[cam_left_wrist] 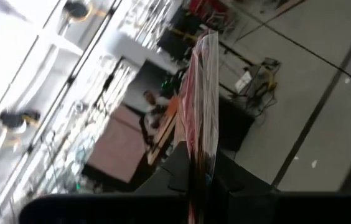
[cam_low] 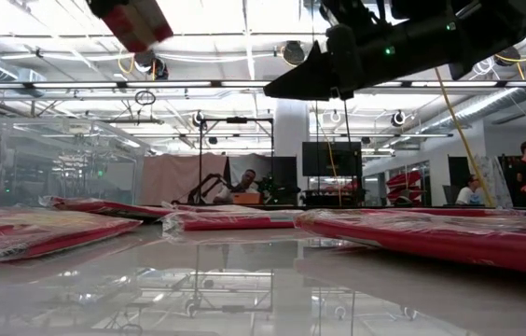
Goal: Sort popcorn bags into baskets
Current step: Put the red popcorn pack into the bin
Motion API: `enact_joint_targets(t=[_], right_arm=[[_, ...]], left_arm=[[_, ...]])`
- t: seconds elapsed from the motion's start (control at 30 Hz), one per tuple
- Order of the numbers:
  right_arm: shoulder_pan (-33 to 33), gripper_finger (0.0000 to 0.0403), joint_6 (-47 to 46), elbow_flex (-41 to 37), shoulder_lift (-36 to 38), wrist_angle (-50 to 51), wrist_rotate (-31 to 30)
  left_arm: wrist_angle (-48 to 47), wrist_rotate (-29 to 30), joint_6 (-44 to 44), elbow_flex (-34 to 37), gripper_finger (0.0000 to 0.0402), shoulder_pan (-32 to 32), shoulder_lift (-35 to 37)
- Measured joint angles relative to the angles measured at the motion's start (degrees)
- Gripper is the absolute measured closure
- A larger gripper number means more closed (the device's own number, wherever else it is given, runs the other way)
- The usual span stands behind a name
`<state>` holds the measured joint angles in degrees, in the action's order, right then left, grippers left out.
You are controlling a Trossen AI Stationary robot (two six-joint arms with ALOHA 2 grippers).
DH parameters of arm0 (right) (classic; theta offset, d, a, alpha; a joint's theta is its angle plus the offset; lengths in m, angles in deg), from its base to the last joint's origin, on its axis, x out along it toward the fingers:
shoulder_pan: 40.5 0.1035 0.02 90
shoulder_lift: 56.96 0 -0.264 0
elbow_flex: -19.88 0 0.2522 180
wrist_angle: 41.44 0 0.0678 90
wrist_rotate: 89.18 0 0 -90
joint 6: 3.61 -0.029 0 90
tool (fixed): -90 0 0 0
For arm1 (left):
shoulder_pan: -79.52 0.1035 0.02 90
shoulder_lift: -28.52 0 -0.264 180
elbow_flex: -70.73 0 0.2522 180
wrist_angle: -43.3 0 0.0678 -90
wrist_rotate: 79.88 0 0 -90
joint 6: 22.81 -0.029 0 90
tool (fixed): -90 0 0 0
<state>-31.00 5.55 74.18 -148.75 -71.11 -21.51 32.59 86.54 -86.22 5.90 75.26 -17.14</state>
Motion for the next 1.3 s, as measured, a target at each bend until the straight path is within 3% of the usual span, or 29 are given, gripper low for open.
enact_joint_targets(t=[0.13, 0.33, 0.6, 0.67, 0.77, 0.87, 1.07, 1.2, 1.3], right_arm=[[0.0, 0.0225, 0.1, 0.0, 0.0, 0.3, 0.1], [0.0, 0.0225, 0.0, 0.0, 0.0, 0.2, 0.0], [0.3, 0.0225, -0.6, 0.0, 0.0, 0.2, 0.0], [0.4, 0.0225, -0.9, 0.0, 0.0, 0.2, 0.1], [0.4, 0.0225, -0.9, 0.0, 0.0, 0.4, 0.1], [0.3, 0.0225, -1.0, 0.0, 0.0, 0.4, 0.1], [0.5, 0.0225, -1.0, 0.0, 0.0, 1.7, 0.1], [0.5, 0.0225, -1.0, 0.0, 0.0, 2.2, 0.1], [0.7, 0.0225, -1.0, 0.0, 0.0, 2.8, 0.1]], left_arm=[[-11.6, -0.3, 7.9, -7.0, 0.0384, 4.3, -0.2], [-32.2, -1.5, 29.8, -15.1, 0.0384, 9.3, -1.0], [-64.5, -18.6, 62.7, -16.0, 0.0384, 13.8, -4.5], [-67.4, -22.5, 67.2, -15.9, 0.0384, 14.3, -6.2], [-65.3, -28.5, 66.0, -17.0, 0.0384, 14.3, -8.5], [-63.2, -27.1, 60.4, -20.0, 0.0384, 15.8, -11.1], [-65.4, -29.2, 50.1, -27.9, 0.0384, 27.6, -14.5], [-67.9, -40.1, 43.9, -30.9, 0.0384, 37.8, -15.1], [-76.1, -46.7, 47.2, -30.8, 0.0385, 40.4, -15.0]])
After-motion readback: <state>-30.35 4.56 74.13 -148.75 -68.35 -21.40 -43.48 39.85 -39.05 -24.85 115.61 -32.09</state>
